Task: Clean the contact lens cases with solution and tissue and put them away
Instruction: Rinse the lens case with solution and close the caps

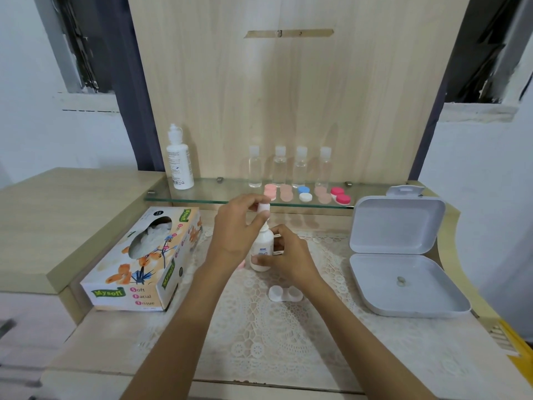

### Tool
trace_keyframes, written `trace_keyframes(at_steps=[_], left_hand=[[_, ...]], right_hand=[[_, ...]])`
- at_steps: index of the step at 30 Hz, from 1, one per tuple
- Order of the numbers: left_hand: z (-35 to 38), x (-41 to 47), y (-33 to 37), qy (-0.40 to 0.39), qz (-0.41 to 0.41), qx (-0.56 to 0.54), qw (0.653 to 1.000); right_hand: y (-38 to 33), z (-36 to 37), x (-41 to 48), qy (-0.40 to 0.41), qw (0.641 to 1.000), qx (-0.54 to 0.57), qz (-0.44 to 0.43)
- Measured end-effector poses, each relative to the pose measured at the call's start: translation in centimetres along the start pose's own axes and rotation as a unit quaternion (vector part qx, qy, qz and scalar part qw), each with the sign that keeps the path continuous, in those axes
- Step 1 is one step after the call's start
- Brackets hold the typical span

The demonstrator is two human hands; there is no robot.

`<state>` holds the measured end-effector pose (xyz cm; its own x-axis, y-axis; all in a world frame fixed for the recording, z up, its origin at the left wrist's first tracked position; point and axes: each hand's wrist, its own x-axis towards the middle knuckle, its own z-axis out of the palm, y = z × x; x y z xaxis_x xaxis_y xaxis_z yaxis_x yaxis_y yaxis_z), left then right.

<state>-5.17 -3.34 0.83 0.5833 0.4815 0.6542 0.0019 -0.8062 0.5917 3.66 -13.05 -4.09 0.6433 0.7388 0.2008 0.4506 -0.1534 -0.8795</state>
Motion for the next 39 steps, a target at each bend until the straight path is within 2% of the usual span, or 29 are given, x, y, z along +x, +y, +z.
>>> trace_keyframes(at_steps=[8,14,19,22,27,31,34,39], left_hand=[[0.1,-1.3,-0.4,0.017,0.029,0.009,0.999],[0.1,-1.8,-1.2,-0.007,0.039,-0.035,0.999],[-1.7,-4.6,-2.2,-0.005,-0.048,-0.091,0.995],[-3.6,-8.4,-3.0,-0.056,-0.118,-0.012,0.991],[-5.3,-13.8,-4.4,-0.17,-0.143,0.146,0.964],[-4.9,-15.0,-4.2,-0.143,-0.134,0.183,0.963],[-4.7,-15.3,-4.4,-0.107,-0.095,0.22,0.965],[-4.6,-15.4,-4.3,-0.105,-0.064,0.251,0.96]], right_hand=[[0.1,0.1,0.0,0.004,1.0,0.003,0.004],[0.2,0.1,0.0,0.007,1.0,0.006,0.005],[0.3,0.1,0.1,0.013,1.0,-0.007,0.005],[0.0,-0.1,0.2,0.024,1.0,-0.012,0.004],[-1.6,1.2,0.2,0.026,1.0,0.006,-0.014],[-3.1,3.8,0.0,-0.003,1.0,0.008,-0.021],[-3.6,5.7,0.0,-0.021,1.0,0.003,-0.022],[-3.7,7.2,-0.1,-0.023,0.999,-0.018,-0.028]])
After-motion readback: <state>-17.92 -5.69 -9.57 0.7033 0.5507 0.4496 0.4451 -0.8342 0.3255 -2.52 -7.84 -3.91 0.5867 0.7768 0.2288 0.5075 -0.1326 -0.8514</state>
